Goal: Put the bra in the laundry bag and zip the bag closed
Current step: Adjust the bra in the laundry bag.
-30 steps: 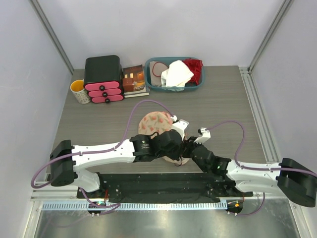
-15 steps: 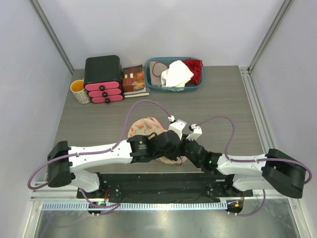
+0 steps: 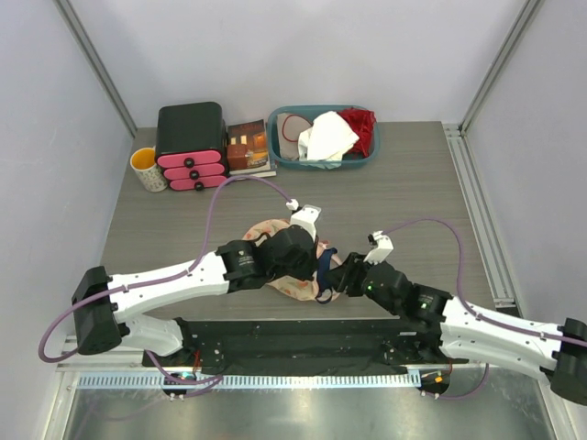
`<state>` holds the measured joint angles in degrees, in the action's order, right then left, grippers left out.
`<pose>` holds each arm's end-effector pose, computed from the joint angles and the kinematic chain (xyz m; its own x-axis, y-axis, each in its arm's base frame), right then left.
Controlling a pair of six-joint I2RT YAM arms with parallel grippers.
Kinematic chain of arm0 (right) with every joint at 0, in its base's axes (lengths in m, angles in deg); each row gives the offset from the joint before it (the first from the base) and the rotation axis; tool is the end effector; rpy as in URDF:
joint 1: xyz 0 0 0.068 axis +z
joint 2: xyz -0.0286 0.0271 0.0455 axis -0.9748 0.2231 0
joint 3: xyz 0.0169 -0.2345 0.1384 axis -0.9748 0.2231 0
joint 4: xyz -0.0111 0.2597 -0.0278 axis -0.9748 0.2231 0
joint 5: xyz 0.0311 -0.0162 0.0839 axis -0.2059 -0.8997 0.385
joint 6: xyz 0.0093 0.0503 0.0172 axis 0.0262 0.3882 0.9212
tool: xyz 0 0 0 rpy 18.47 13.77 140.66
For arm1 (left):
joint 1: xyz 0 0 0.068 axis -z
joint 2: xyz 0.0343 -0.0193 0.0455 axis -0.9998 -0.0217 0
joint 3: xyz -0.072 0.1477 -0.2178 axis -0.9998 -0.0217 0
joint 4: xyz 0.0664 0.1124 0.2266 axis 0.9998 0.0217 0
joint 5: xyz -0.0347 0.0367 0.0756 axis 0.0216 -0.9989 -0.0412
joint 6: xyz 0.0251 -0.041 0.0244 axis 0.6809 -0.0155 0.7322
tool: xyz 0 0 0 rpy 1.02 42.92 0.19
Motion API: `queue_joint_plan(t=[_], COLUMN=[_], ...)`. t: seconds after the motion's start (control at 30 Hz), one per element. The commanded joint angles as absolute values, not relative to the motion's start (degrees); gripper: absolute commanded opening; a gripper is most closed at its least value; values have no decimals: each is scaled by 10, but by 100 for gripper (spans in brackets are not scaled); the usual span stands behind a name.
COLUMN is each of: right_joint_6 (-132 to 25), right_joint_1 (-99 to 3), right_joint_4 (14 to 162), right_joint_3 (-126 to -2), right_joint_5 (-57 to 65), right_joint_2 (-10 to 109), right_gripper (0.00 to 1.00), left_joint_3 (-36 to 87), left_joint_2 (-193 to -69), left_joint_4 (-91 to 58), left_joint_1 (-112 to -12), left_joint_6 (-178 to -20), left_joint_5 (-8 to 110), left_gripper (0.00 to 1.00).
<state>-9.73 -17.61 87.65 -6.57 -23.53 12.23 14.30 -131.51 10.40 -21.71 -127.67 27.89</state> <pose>0.0983 0.1428 0.1969 -0.6468 0.3378 -0.6837 -0.2399 0.7609 0.6029 0.1220 -0.2645 0.2950 -0.7144 0.0930 -0.6935 0.4606 0.8087 -0.3660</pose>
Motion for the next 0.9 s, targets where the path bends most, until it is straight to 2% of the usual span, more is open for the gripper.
queue_joint_plan(t=[0.0,0.23,0.43,0.5,0.53,0.57,0.87], right_joint_6=[-115,-103,-64,-46,-33,-29,-14], right_joint_1=[-179,-179,-178,-179,-179,-179,-177], right_joint_4=[973,1003,956,933,907,895,831], right_joint_3=[-90,-87,-60,-42,-36,-30,-9], right_joint_5=[-206,-151,-97,-75,-68,-62,-53], right_joint_2=[69,41,27,29,36,41,78], right_gripper=[51,60,60,58,52,50,36], left_joint_3=[145,146,150,149,148,150,151], left_joint_2=[-1313,-1307,-1314,-1313,-1313,-1313,-1306], left_joint_4=[99,97,97,93,92,93,95], left_joint_1=[-228,-232,-234,-234,-234,-235,-234], left_joint_6=[-1268,-1266,-1264,-1263,-1262,-1261,-1259], left_joint_5=[272,276,280,281,282,282,290], left_gripper=[0,0,0,0,0,0,0])
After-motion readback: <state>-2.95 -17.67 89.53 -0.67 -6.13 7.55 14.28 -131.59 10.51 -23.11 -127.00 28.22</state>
